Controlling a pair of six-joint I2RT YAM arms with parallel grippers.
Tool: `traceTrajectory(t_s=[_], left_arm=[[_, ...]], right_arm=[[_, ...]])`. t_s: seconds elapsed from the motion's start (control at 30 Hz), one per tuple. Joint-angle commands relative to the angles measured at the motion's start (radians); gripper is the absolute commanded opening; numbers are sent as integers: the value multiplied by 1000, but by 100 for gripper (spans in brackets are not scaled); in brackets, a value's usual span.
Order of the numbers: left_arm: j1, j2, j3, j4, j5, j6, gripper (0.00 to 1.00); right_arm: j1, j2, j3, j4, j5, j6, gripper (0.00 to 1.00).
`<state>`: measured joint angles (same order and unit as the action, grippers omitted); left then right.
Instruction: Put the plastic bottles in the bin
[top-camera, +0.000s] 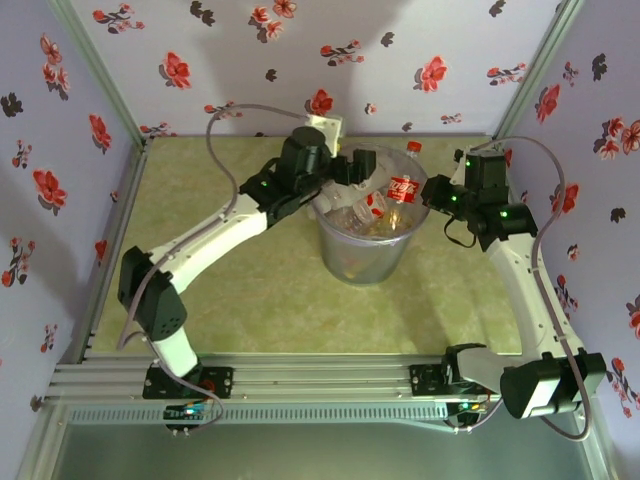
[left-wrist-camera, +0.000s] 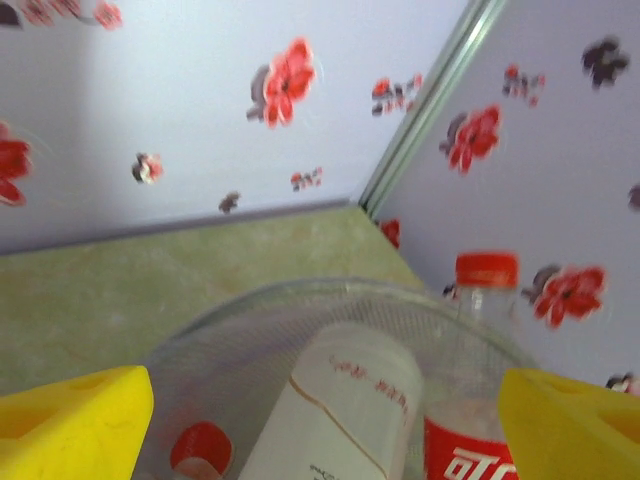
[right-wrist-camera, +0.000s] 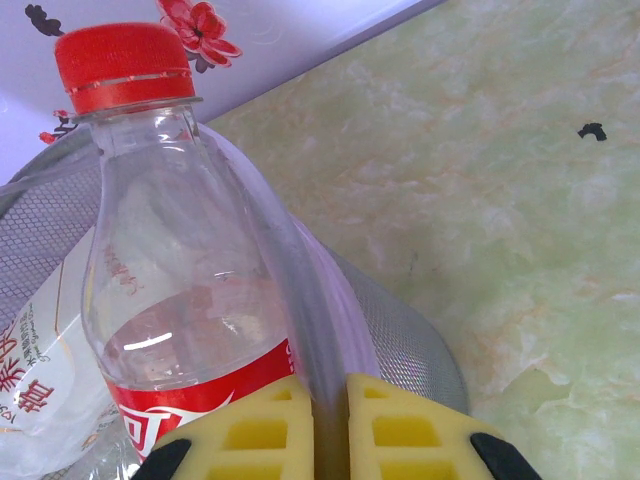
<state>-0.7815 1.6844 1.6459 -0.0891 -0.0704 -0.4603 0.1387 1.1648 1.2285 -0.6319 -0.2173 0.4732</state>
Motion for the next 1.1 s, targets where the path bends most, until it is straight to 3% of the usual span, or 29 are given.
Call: traceTrajectory(t_s=[0.0,0.23,0.43,0.87,1.07], left_arm=[[67,-82,-22,24,-47,-91,89],[193,-147,-127,-38,-86,-140,90],[264,-86,-172,-75,-101,-191,91],[272,352,123,-310,-161,-245,100],[261,486,195,-316,-161,-237,100]], right_arm=[[15,-1,-15,-30,-1,11,0],[16,4,-14,-29,-9,18,0],[16,-2,-16,-25,-16,24,0],[15,-26,-21,-51,-11,12,0],[16,-21,-21,-52,-5,8,0]])
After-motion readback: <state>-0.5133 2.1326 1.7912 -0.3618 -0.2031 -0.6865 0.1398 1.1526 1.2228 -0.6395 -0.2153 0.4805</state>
